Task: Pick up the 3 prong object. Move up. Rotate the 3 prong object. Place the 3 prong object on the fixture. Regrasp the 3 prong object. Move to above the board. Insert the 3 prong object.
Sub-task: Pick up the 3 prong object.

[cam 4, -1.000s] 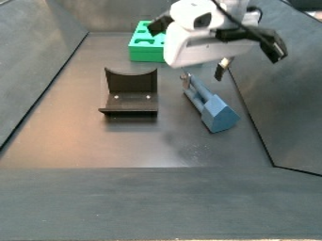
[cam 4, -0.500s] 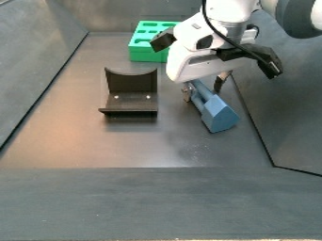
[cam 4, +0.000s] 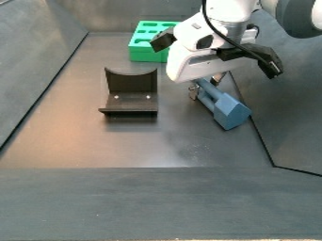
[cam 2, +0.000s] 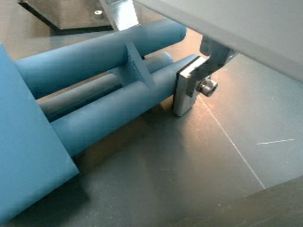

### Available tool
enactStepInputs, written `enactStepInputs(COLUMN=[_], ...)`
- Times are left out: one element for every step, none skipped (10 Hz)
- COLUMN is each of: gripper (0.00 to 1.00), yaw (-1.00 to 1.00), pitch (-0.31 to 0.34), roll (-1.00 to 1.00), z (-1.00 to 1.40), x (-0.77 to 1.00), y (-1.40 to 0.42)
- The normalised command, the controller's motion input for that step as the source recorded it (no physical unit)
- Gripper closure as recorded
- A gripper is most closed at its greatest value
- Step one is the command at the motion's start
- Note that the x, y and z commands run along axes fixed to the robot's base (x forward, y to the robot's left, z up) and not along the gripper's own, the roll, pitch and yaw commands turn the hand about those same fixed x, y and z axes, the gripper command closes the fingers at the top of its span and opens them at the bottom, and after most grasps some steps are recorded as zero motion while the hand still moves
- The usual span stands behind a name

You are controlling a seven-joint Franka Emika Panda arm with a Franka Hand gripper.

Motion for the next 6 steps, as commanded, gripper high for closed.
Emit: enactStepInputs(gripper=[1.00,1.00,1.00,1.00,1.00,1.00], yaw=[0.00,0.00,0.00,0.00,0.00,0.00], pitch=[0.000,0.000,0.000,0.000,0.000,0.000], roll=[0.00,0.00,0.00,0.00,0.00,0.00], z=[0.00,0.00,0.00,0.00,0.00,0.00], x=[0.00,0.00,0.00,0.00,0.00,0.00], y=[0.00,0.00,0.00,0.00,0.00,0.00])
